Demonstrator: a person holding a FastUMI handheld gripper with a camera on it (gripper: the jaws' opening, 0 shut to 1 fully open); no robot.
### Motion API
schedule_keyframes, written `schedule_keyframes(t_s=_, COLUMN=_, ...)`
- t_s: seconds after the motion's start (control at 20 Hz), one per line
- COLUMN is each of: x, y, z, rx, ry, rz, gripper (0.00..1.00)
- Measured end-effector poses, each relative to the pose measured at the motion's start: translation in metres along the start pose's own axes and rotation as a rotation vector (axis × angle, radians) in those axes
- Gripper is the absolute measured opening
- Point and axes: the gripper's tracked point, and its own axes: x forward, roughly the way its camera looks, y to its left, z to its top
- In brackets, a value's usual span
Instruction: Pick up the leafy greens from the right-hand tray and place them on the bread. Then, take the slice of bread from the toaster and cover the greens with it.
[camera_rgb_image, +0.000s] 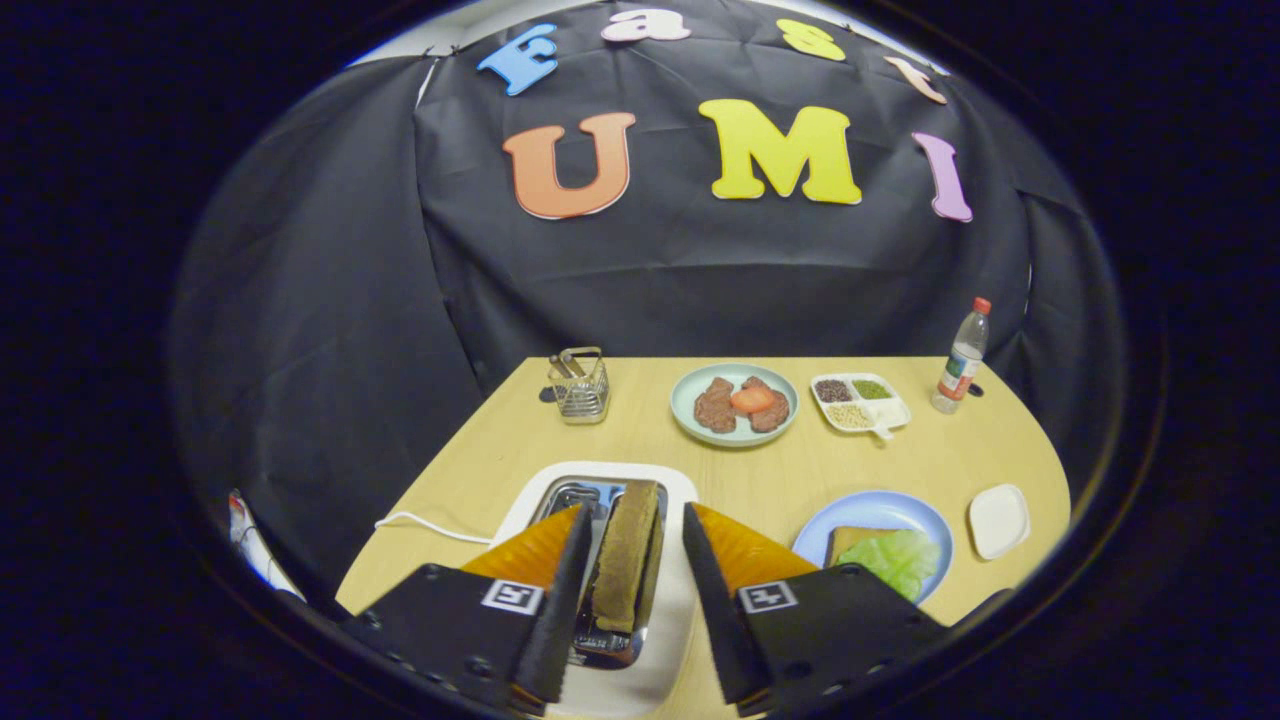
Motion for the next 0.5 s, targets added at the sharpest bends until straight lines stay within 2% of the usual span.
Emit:
schedule_keyframes(t_s=0.1, x=-0.002, y=0.010, z=-0.004, rx=0.002, ry=0.016, rz=0.019, gripper=0.25)
schedule_keyframes(t_s=0.15, x=-0.005, y=0.015, z=-0.003, rx=-0.010, ry=0.016, rz=0.033, gripper=0.17)
schedule_keyframes(t_s=0.25, x=-0.013, y=0.014, z=0.003, rx=-0.053, ry=-0.007, rz=0.012, gripper=0.16)
schedule_keyframes(t_s=0.3, x=-0.018, y=0.019, z=0.005, rx=-0.058, ry=-0.022, rz=0.014, gripper=0.06)
schedule_keyframes(t_s=0.5, x=-0.042, y=0.028, z=0.032, rx=-0.131, ry=-0.100, rz=0.007, gripper=0.07)
